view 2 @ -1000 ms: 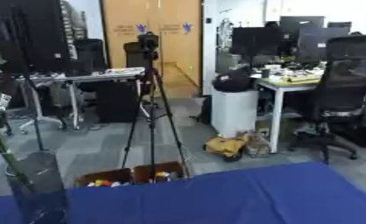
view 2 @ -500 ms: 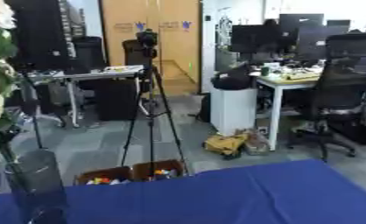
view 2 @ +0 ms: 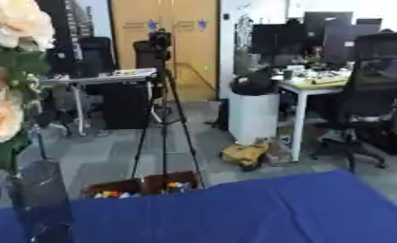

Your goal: Arrange flowers into the vase.

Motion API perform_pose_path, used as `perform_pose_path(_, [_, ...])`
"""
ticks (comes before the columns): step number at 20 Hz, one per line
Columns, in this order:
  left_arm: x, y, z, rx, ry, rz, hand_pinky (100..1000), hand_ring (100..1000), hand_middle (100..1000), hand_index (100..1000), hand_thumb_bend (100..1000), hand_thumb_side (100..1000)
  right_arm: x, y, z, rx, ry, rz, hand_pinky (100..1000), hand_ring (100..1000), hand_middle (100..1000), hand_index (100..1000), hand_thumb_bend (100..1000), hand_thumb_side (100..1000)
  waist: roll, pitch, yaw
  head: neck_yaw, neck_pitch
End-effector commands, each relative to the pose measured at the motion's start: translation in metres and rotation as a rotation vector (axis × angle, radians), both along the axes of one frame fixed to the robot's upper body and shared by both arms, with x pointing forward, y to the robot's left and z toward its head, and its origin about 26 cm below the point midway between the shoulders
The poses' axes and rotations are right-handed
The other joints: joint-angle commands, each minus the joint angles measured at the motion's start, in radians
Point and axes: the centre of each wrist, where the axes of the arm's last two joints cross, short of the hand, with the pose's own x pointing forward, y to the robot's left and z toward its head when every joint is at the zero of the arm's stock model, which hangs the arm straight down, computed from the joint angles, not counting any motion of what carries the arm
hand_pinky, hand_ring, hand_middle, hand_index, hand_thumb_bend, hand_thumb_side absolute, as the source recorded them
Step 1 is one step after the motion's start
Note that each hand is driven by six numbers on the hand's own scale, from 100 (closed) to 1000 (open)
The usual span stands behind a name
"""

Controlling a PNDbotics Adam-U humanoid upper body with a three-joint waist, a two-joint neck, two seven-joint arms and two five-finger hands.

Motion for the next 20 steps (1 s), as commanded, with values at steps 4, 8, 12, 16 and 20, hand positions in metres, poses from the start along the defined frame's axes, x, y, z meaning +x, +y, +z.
perform_pose_path(4, [-0.005,0.001,0.022,0.098,0.029,0.009,269,202,171,361,744,551,0.001,-0.002,0.008,-0.017,-0.017,0.002,904,943,523,769,276,543,0.008,-0.006,0.003,0.019,0.022])
perform_pose_path(8, [-0.003,0.001,0.015,0.142,0.103,0.013,364,343,320,504,655,660,0.002,-0.002,0.008,-0.016,-0.017,0.002,905,943,523,769,275,543,0.008,-0.004,0.0,0.054,0.091])
perform_pose_path(12, [-0.002,0.0,0.013,0.181,0.158,0.013,400,389,367,552,643,691,0.002,-0.002,0.007,-0.016,-0.017,0.003,906,944,522,769,275,543,0.007,-0.002,-0.002,0.056,0.099])
perform_pose_path(16, [-0.001,0.001,0.008,0.191,0.206,0.011,431,428,407,584,618,727,0.002,-0.002,0.006,-0.017,-0.016,0.002,906,944,522,769,271,543,0.004,0.001,-0.002,0.057,0.101])
perform_pose_path(20, [0.001,0.002,0.002,0.169,0.241,0.02,445,451,436,605,587,766,0.002,-0.001,0.006,-0.017,-0.016,0.003,906,944,521,769,268,543,0.001,0.004,-0.003,0.056,0.103])
